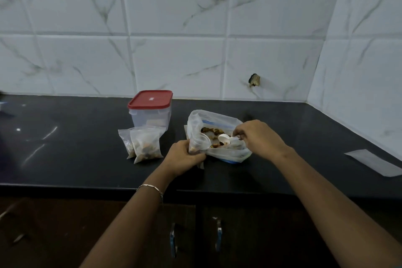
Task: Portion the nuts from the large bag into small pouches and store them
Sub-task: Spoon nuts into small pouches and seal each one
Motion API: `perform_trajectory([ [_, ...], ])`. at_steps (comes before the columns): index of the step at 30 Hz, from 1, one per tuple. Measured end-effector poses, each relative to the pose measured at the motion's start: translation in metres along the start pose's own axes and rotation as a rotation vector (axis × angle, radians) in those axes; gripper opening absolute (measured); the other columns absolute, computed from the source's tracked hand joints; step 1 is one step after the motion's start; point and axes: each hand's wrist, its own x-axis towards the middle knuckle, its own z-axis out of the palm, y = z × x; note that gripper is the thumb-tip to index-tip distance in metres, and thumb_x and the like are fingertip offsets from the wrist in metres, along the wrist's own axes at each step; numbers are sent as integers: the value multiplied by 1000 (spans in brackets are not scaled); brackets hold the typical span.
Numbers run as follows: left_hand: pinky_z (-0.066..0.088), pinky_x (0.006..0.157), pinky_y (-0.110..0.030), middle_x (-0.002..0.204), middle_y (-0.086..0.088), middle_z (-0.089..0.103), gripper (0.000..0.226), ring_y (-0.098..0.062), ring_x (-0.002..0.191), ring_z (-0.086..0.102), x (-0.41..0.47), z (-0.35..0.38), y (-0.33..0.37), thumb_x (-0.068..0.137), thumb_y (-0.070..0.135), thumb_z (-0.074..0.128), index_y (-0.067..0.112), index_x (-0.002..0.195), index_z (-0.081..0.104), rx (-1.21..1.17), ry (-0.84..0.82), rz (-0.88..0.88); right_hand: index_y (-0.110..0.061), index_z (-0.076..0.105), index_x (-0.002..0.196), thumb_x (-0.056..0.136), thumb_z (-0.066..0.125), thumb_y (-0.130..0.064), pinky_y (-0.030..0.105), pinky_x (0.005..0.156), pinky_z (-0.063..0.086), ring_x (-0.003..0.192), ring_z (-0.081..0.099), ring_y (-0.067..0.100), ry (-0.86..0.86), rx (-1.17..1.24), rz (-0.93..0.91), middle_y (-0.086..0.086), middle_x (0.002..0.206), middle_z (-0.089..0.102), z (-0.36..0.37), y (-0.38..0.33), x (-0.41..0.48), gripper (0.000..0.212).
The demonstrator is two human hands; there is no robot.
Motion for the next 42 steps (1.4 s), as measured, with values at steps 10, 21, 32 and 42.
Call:
perform_trajectory([
  [10, 55, 88, -36, 91, -3, 72, 12, -15, 88, 68, -1, 2, 5, 82, 18, 72, 17, 93, 68, 13, -73, -27, -12, 71, 95, 92, 52, 0, 22, 62, 50, 70, 67, 9, -125, 536, 360, 8, 84, 73, 1, -10, -7, 22],
  [21, 51, 94, -41, 101, -6, 69, 17, -20, 97, 66, 0, 1, 6, 86, 20, 68, 16, 103, 65, 64, -146, -34, -13, 72, 79, 83, 50, 4, 23, 60, 45, 62, 56, 12, -38, 856, 561, 6, 67, 64, 23, -19, -11, 28],
  [32, 49, 98, -37, 108, -4, 68, 26, -16, 103, 64, 1, 0, 2, 86, 16, 69, 19, 111, 63, -55, -133, 11, -8, 73, 90, 87, 49, 3, 28, 67, 49, 68, 60, 15, 72, 1027, 693, 6, 69, 65, 39, -28, -10, 27],
  [42, 49, 95, -29, 115, 3, 66, 45, -10, 105, 62, 2, 2, 0, 81, 19, 74, 23, 123, 57, -74, -39, 58, -7, 69, 98, 93, 50, -12, 17, 33, 25, 45, 35, 8, 41, 1076, 842, 6, 78, 64, 21, -30, -11, 20],
])
